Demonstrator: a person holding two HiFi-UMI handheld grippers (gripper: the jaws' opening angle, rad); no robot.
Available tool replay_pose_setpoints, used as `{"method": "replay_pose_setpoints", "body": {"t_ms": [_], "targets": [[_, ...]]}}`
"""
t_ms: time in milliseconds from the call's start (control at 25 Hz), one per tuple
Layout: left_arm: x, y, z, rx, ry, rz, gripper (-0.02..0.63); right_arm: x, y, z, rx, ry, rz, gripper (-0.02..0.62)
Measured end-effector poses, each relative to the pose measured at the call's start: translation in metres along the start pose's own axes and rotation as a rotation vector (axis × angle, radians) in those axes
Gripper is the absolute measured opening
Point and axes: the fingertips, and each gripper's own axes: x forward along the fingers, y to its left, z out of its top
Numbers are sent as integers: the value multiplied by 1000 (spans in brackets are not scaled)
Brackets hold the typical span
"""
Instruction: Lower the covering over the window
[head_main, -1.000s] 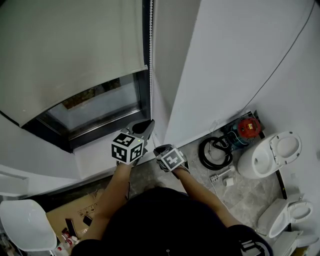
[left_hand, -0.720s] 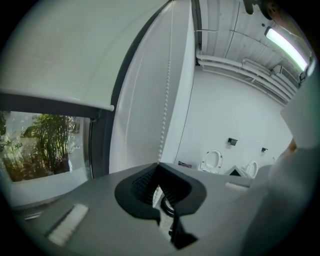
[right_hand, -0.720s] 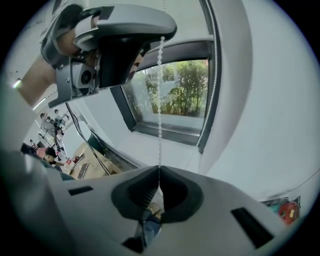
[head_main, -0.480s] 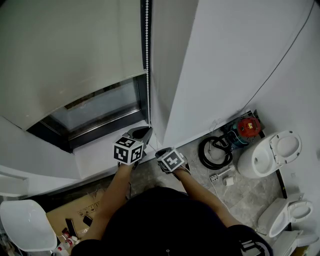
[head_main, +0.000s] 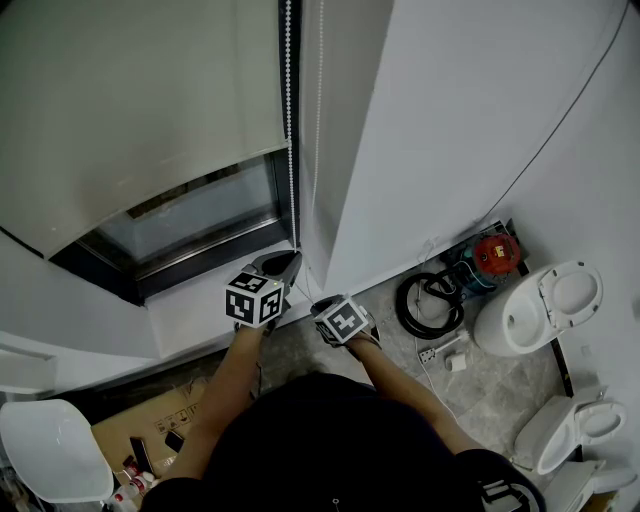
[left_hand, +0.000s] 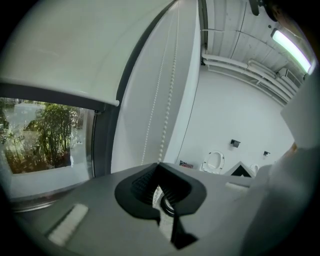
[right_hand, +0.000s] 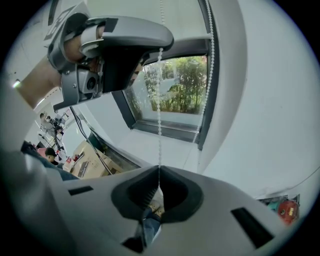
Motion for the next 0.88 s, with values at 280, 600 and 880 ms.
{"method": "replay_pose_setpoints", "body": {"t_ms": [280,600,880], "targets": [[-1,0,0,-1,0,2,11,2,0,-1,6,7,1,14],[3,0,-24,13,82,-12,11,1,2,3,-11,3,-3,14],[4,9,-80,-70,161,5,11,0,-1,2,-18,-13,-8,14]]}}
